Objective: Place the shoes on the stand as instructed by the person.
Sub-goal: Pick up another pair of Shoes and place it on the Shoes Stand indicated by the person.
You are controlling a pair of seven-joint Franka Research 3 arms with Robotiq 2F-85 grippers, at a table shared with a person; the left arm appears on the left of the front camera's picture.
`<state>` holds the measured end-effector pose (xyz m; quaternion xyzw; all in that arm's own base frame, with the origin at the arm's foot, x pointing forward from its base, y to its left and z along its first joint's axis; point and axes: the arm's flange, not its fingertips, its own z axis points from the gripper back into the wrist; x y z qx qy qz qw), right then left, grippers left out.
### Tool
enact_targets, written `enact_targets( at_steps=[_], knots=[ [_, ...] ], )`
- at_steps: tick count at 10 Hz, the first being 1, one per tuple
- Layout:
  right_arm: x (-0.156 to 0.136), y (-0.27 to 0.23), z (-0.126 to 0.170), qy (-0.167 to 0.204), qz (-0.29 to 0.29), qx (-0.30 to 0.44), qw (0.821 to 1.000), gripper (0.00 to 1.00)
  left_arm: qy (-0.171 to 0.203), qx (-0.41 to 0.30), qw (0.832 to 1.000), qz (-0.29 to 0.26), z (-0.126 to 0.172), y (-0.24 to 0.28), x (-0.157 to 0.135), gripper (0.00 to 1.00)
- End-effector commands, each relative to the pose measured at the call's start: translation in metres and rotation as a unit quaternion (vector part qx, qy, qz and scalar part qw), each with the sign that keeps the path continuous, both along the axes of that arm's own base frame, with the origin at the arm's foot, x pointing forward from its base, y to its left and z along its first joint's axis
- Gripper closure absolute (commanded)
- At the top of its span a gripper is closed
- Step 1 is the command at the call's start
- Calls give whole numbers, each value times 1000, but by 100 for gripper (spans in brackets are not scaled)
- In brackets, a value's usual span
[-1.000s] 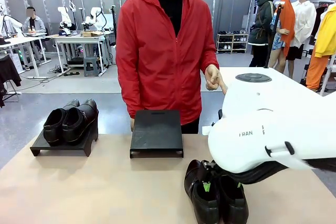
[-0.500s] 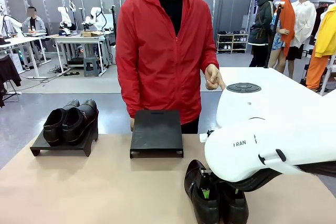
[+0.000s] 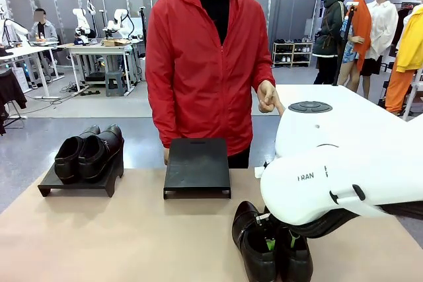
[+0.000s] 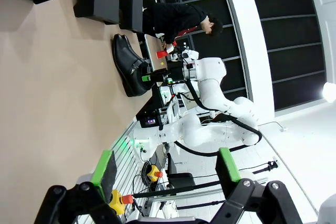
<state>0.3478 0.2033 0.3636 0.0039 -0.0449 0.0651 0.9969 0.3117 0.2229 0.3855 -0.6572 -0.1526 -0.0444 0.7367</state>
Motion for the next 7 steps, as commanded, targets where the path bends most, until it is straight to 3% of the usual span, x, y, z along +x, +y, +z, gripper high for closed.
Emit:
enact_targets(
  at_steps=[1,2,7],
  knots=[
    [-3,-5,6,11,-16,3,1000,95,-3,11,1000,0,1,-2,-4,3],
    [-5,-10,12,15,-16,3,1000,100,-3,11,1000,0,1,-2,-4,3],
    [-10,-31,42,15,-9,10,1000,100,-3,11,1000,0,1,-2,-4,3]
  ],
)
